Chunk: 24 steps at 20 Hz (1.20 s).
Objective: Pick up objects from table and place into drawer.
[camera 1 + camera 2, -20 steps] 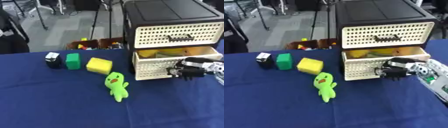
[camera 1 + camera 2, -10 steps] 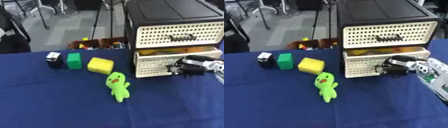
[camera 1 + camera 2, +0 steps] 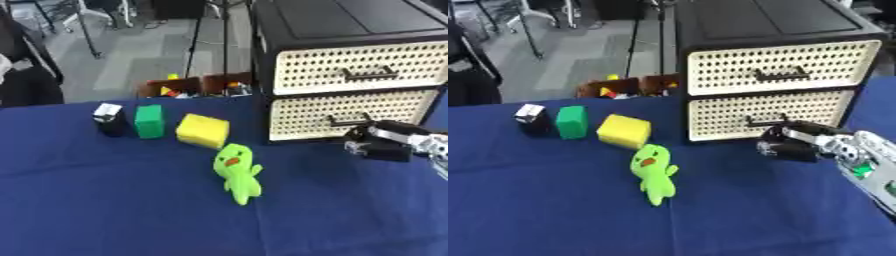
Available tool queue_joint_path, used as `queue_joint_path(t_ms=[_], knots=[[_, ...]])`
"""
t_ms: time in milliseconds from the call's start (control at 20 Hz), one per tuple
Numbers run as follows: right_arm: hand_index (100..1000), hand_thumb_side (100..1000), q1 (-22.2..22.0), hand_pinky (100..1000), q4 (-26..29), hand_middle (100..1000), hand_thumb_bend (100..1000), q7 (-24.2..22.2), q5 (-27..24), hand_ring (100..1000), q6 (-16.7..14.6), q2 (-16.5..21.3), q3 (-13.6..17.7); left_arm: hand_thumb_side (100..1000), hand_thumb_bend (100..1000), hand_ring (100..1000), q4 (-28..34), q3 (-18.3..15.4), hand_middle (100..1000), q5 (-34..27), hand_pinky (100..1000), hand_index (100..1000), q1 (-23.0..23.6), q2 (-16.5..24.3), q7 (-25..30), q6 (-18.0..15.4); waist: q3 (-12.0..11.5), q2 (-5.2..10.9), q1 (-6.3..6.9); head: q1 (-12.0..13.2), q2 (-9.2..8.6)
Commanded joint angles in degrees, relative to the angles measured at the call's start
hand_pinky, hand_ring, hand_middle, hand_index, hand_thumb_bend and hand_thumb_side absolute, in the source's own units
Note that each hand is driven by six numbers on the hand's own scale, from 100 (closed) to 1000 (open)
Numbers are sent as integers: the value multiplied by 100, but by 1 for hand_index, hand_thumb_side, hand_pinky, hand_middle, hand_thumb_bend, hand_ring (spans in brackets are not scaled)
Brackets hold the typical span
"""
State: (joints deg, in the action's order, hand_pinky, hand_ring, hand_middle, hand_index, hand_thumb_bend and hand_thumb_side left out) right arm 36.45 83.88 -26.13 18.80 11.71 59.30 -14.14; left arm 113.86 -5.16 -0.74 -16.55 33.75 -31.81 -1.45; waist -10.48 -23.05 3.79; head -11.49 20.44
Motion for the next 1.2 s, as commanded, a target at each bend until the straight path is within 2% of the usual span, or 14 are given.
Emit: queue_joint_path(t_ms=[50, 200, 700, 1000, 1100, 1200], knots=[[878, 1000, 40, 662, 120, 868, 100, 4, -37, 864, 20, 251, 92, 944, 500, 560, 73, -76, 698, -12, 412, 945, -8, 114, 11, -3, 8, 107, -12, -7, -83], [855, 1000, -18, 637, 241, 795, 100, -65, -19, 826, 44, 285, 97, 944, 500, 560, 73, -83, 698, -9, 413, 945, -8, 117, 7, -5, 32, 121, -3, 5, -74], [833, 1000, -305, 613, 915, 747, 100, -254, 102, 794, 341, 506, 209, 940, 505, 562, 73, -88, 698, -9, 417, 945, 6, 141, 12, -7, 106, 247, 7, 24, -37], [833, 1000, -483, 612, 1370, 747, 100, -185, 18, 793, 541, 608, 355, 940, 505, 562, 73, -91, 697, -2, 418, 945, 21, 149, 8, -8, 145, 295, 14, 43, -15], [833, 1000, -499, 612, 1413, 747, 100, -182, 7, 793, 577, 617, 362, 940, 505, 562, 73, -90, 697, -2, 418, 945, 20, 149, 8, -8, 145, 296, 15, 42, -15], [840, 1000, -452, 593, 1559, 740, 100, -101, -78, 780, 511, 603, 495, 938, 515, 566, 73, -125, 698, 13, 423, 944, 49, 159, -25, -14, 221, 379, 42, 120, 22]])
